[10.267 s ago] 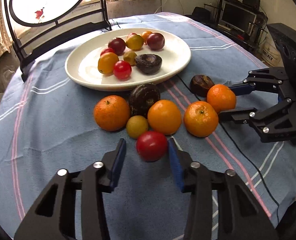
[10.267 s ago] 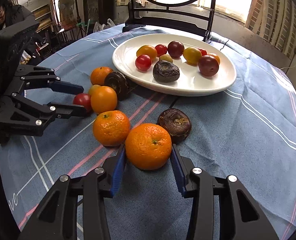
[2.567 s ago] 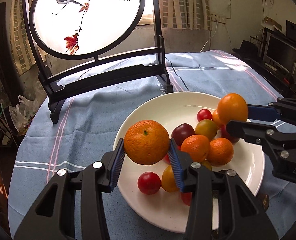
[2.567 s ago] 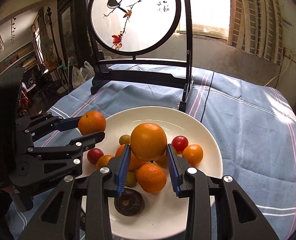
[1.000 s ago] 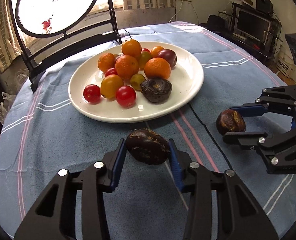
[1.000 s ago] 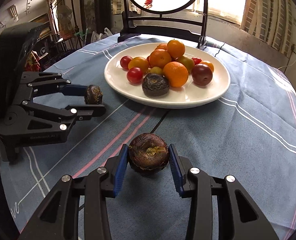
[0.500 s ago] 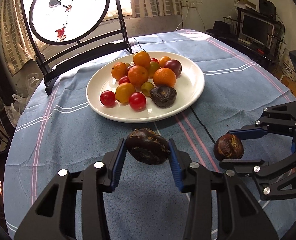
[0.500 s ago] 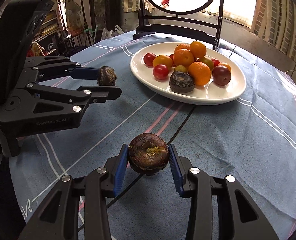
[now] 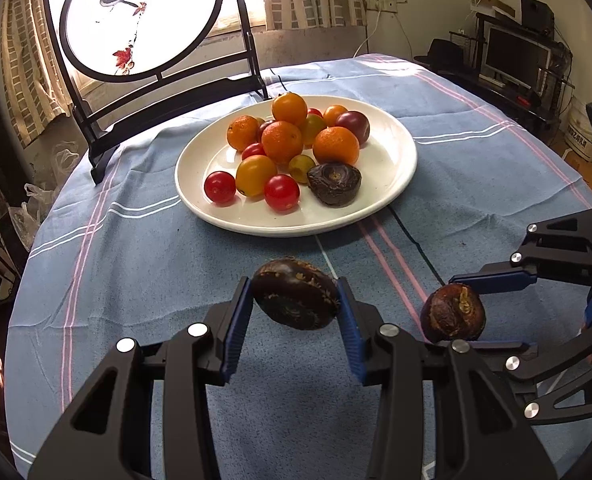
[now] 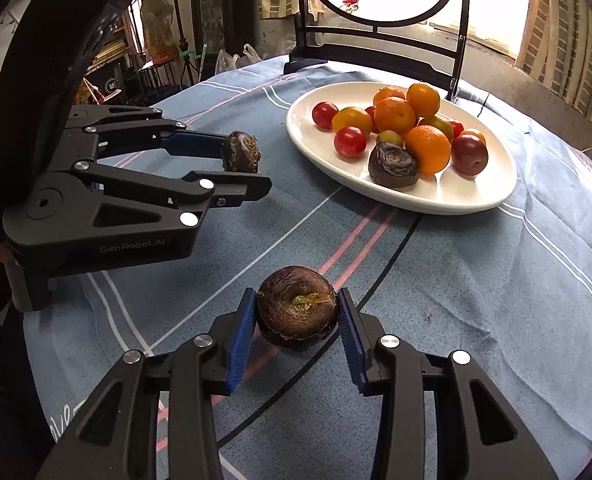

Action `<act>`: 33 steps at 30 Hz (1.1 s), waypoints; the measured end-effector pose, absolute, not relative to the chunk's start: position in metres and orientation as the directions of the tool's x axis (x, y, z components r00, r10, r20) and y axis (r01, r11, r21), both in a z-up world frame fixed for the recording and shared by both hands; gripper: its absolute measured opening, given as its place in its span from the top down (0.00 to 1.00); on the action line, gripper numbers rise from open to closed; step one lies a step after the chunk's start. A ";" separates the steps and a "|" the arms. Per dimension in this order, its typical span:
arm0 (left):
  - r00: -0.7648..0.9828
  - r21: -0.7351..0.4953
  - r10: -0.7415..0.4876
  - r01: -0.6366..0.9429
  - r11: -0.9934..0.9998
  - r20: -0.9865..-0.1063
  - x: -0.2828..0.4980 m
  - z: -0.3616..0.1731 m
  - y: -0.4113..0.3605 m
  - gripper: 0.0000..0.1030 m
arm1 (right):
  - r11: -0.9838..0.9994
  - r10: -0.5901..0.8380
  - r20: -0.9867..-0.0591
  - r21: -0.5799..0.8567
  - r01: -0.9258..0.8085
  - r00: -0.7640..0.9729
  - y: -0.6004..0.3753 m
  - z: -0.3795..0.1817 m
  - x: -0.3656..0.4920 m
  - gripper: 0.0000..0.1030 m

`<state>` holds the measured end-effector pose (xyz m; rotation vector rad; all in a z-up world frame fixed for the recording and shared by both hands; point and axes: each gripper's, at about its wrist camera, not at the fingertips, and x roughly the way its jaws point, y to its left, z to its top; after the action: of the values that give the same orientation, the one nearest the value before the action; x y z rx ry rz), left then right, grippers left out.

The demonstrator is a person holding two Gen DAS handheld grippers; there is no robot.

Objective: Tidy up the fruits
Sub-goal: 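Carry the dark plums toward the plate with both tools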

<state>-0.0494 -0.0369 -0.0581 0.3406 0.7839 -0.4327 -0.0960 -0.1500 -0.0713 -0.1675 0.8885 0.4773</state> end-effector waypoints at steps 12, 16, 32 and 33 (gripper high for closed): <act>0.641 0.138 -0.193 0.428 0.893 -0.743 -0.050 -0.069 -0.021 0.60 | 0.899 0.296 -0.770 0.026 -0.436 0.565 -0.142 -0.075 -0.099 0.60; 0.640 0.141 -0.194 0.433 0.890 -0.744 -0.052 -0.070 -0.020 0.60 | 0.894 0.301 -0.774 0.026 -0.447 0.557 -0.140 -0.075 -0.103 0.60; 0.628 0.136 -0.198 0.442 0.886 -0.753 -0.045 -0.076 -0.022 0.60 | 0.888 0.325 -0.780 0.057 -0.456 0.535 -0.137 -0.080 -0.096 0.60; 0.629 0.139 -0.198 0.445 0.885 -0.751 -0.044 -0.076 -0.022 0.60 | 0.887 0.324 -0.781 0.054 -0.459 0.534 -0.137 -0.080 -0.096 0.60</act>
<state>-0.0441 -0.0223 -0.0757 0.3276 0.8118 -0.3757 -0.0957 -0.1365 -0.0799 -0.1655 0.8929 0.4694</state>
